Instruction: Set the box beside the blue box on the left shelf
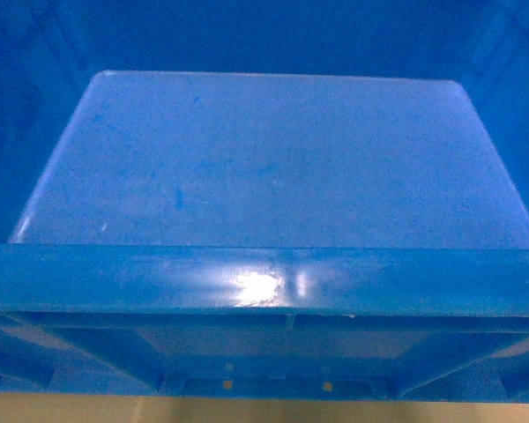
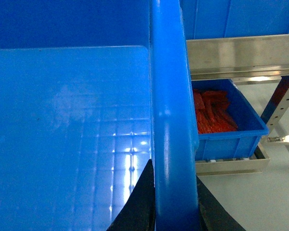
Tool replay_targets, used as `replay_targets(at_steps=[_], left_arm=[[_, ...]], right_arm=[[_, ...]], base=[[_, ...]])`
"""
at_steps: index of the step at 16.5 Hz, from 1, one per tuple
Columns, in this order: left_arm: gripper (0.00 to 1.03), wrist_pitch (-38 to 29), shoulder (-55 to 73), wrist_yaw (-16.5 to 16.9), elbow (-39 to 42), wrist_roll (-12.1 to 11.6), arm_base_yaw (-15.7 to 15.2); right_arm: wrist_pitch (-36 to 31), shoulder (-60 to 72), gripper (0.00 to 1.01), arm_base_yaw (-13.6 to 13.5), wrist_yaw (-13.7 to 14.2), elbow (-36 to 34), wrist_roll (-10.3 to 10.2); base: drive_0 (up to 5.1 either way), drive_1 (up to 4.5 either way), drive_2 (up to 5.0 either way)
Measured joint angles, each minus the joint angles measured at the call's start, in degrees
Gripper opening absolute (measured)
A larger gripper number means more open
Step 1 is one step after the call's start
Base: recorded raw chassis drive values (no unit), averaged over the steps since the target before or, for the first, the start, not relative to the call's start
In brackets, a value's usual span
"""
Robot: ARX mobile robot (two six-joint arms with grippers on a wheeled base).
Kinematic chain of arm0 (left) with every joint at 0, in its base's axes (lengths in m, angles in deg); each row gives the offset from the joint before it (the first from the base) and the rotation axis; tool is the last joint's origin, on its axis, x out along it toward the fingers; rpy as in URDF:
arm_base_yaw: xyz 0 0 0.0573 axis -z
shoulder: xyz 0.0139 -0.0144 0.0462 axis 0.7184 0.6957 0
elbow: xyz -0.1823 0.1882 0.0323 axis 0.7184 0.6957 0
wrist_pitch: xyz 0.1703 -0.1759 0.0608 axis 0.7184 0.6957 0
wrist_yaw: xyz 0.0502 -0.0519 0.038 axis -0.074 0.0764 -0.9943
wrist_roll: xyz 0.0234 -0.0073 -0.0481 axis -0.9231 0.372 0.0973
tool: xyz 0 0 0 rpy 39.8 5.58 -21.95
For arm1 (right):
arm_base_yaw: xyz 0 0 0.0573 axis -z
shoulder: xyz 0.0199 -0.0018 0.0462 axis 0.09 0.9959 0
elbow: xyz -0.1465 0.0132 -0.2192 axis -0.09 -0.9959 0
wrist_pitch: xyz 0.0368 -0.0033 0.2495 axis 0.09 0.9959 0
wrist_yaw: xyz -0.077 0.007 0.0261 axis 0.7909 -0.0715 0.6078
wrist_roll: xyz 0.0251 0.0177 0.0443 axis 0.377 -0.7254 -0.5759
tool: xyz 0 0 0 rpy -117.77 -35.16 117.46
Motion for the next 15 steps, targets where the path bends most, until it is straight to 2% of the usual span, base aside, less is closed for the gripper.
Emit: replay_targets(at_steps=[15], left_arm=[[0.09, -0.07, 0.00, 0.02, 0.00, 0.00, 0.00]], right_arm=[[0.02, -0.11, 0.09, 0.00, 0.04, 0.00, 0.00]], base=[[0.0, 0.00, 0.0]])
